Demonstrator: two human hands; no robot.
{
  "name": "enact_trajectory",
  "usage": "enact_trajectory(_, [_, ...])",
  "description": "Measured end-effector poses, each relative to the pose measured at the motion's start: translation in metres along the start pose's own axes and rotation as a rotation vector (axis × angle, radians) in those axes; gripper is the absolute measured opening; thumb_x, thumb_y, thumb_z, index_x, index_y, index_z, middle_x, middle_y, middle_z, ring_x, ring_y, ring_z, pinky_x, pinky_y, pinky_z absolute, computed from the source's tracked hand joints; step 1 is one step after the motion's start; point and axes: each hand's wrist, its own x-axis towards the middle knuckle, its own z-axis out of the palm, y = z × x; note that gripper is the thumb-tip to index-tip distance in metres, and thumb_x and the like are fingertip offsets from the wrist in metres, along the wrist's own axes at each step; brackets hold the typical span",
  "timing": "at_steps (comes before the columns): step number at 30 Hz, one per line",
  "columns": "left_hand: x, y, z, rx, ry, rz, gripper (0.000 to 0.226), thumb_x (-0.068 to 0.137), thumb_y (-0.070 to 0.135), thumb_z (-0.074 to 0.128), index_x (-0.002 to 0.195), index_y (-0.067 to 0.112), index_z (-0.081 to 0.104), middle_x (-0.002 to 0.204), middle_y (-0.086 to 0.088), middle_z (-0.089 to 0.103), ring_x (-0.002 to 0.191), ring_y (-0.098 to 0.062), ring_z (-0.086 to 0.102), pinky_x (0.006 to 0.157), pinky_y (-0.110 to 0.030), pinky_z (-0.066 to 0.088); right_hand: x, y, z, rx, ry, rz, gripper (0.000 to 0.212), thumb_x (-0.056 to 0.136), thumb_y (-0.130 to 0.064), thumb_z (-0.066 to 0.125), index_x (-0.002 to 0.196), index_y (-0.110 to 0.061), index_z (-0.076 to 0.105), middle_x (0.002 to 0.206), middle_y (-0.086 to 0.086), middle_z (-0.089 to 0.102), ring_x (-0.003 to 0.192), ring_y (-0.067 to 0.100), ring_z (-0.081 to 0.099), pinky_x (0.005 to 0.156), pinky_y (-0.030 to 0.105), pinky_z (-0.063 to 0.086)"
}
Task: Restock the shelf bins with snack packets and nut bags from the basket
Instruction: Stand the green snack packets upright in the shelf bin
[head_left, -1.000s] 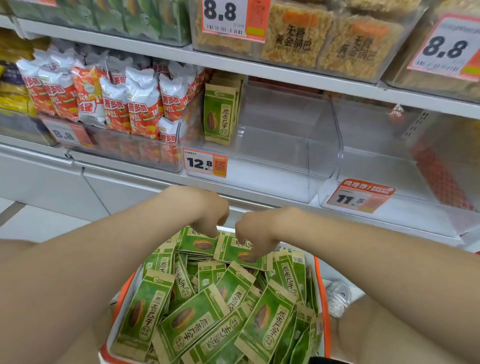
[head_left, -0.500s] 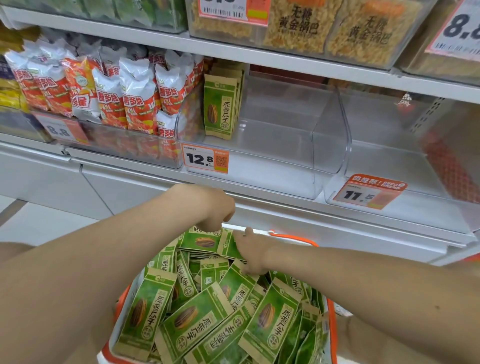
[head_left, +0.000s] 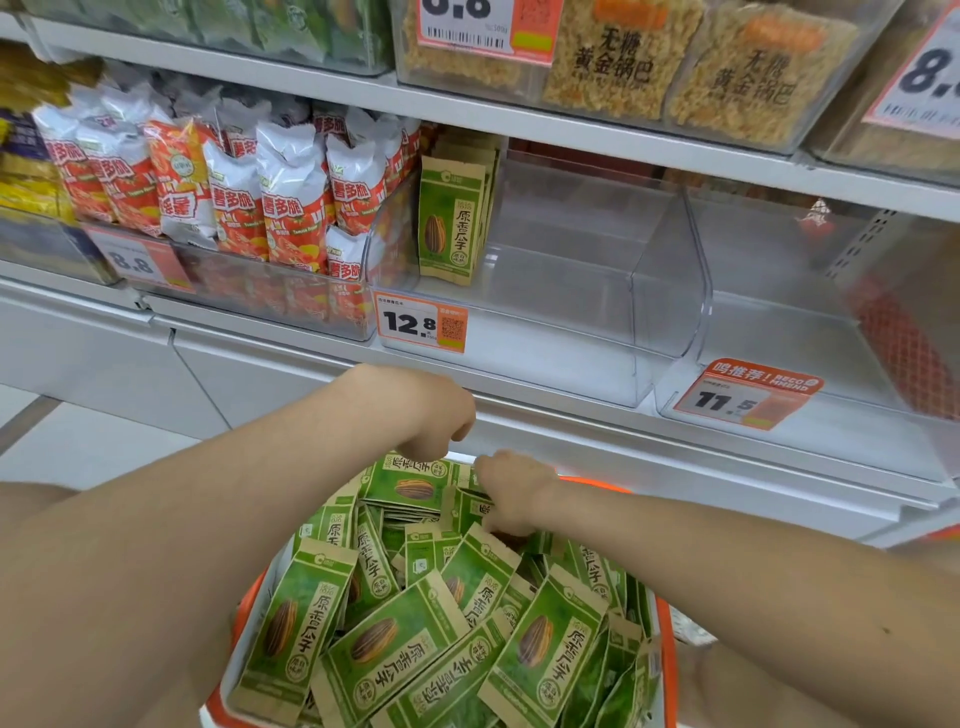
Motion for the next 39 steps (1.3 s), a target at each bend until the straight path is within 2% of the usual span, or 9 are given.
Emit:
enact_trajectory(5, [0.004,-0.009,0.0,0.016,0.004,-0.061,0.024,0.105,0.021,0.052,0.127,0.014,0.06,0.122,-0.006,0.061,0.096,-0.025,0.054,0.079,-0.034,0.042,-0.007,0.001,-0.036,0.02,0.224,-0.061,0.034,0.094,-0.037,0.07,0.115,-0.015,0.055,0.112,0.009,0.063,0.099,0.033,0.064,0.069,0.036,0.045])
enact_trajectory(10, [-0.015,-0.015,-0.02,-0.045,0.072,-0.214,0.027,0.105,0.017,0.047,0.126,0.006,0.06,0.111,-0.01,0.06,0.095,-0.026,0.058,0.077,-0.034,0.048,-0.02,-0.011,-0.071,0.233,0.521,-0.182,0.036,0.108,-0.053,0.036,0.108,-0.019,0.046,0.092,0.012,0.068,0.081,0.038,0.064,0.06,0.04,0.041])
enact_trajectory(16, [-0.035,-0.034,-0.027,-0.326,0.441,-0.429,0.036,0.106,0.029,0.037,0.122,0.007,0.061,0.128,-0.023,0.063,0.115,-0.044,0.062,0.092,-0.047,0.05,-0.043,-0.016,-0.107,0.515,0.864,-0.188,0.023,0.108,-0.047,0.036,0.104,-0.026,0.042,0.07,0.007,0.061,0.067,0.036,0.057,0.058,0.042,0.04])
enact_trajectory(19, [-0.038,-0.038,-0.032,-0.606,0.714,-0.382,0.034,0.11,0.035,0.035,0.097,0.011,0.057,0.107,-0.019,0.067,0.107,-0.044,0.063,0.082,-0.044,0.047,-0.051,-0.015,-0.124,0.72,0.996,-0.116,0.037,0.101,-0.049,0.054,0.081,-0.018,0.051,0.059,-0.001,0.058,0.063,0.021,0.056,0.059,0.039,0.039])
enact_trajectory(21, [-0.043,-0.038,-0.038,-0.874,0.82,-0.305,0.037,0.111,0.033,0.04,0.084,0.012,0.056,0.088,-0.008,0.063,0.096,-0.038,0.064,0.071,-0.041,0.042,-0.054,-0.011,-0.133,0.801,1.027,-0.012,0.054,0.095,-0.055,0.06,0.066,-0.01,0.055,0.056,0.002,0.057,0.065,0.021,0.057,0.063,0.037,0.041])
enact_trajectory(24, [-0.046,-0.035,-0.042,-1.26,0.882,-0.249,0.039,0.11,0.036,0.048,0.091,0.008,0.067,0.093,-0.017,0.072,0.095,-0.039,0.069,0.084,-0.052,0.058,-0.056,-0.004,-0.142,0.84,1.018,0.071,0.071,0.095,-0.065,0.055,0.057,-0.006,0.051,0.051,0.005,0.051,0.059,0.022,0.055,0.062,0.038,0.044])
enact_trajectory(30, [-0.039,-0.025,-0.046,-1.831,0.772,-0.293,0.028,0.11,0.027,0.051,0.098,0.007,0.066,0.1,-0.02,0.075,0.078,-0.033,0.073,0.08,-0.05,0.064,-0.061,-0.003,-0.158,0.843,1.125,0.002,0.059,0.109,-0.04,0.045,0.055,-0.019,0.039,0.046,-0.006,0.04,0.052,0.012,0.04,0.056,0.037,0.032])
enact_trajectory(35, [-0.04,-0.027,-0.047,-1.929,0.73,-0.277,0.022,0.109,0.024,0.055,0.104,0.007,0.068,0.098,-0.016,0.077,0.084,-0.032,0.074,0.076,-0.047,0.064,-0.059,-0.004,-0.157,1.001,1.12,-0.105,0.027,0.103,-0.029,0.051,0.078,-0.024,0.058,0.06,-0.015,0.058,0.061,0.005,0.051,0.059,0.03,0.037])
enact_trajectory(39, [-0.048,-0.033,-0.047,-1.577,0.844,-0.157,0.033,0.106,0.033,0.062,0.089,0.008,0.074,0.076,-0.009,0.075,0.063,-0.016,0.069,0.054,-0.026,0.059,-0.053,0.0,-0.156,0.778,0.875,-0.178,0.03,0.106,-0.048,0.044,0.097,-0.027,0.063,0.08,-0.01,0.068,0.082,0.018,0.063,0.075,0.037,0.047])
